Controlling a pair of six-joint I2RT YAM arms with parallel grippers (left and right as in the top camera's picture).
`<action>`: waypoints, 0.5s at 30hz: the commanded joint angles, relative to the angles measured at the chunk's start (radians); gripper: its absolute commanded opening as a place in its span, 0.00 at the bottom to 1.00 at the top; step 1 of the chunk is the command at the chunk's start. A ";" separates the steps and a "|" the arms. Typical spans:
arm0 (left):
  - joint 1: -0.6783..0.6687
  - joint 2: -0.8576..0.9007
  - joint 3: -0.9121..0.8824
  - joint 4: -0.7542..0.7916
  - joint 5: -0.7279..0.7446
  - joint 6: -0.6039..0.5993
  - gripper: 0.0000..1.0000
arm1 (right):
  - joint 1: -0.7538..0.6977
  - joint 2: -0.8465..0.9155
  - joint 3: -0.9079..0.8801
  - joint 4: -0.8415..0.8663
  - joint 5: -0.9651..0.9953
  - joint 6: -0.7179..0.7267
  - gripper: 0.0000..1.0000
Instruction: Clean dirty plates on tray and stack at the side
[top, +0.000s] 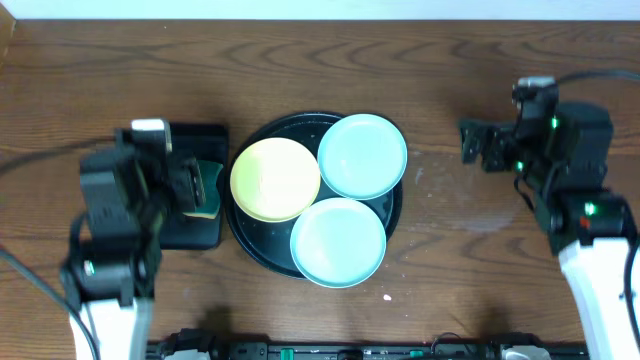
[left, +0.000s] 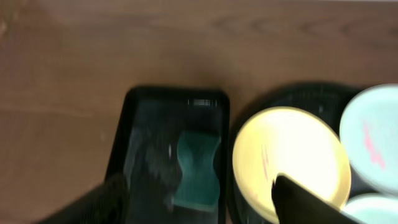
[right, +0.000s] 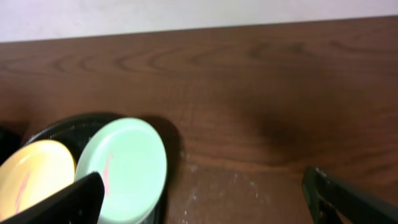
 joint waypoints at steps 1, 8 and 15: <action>-0.005 0.194 0.262 -0.199 0.023 -0.093 0.74 | 0.010 0.105 0.133 -0.109 -0.018 0.000 0.99; -0.005 0.386 0.398 -0.329 0.204 -0.130 0.74 | 0.010 0.230 0.214 -0.198 -0.019 -0.075 0.99; -0.005 0.479 0.396 -0.338 0.200 -0.131 0.74 | 0.058 0.270 0.212 -0.066 -0.430 0.072 0.85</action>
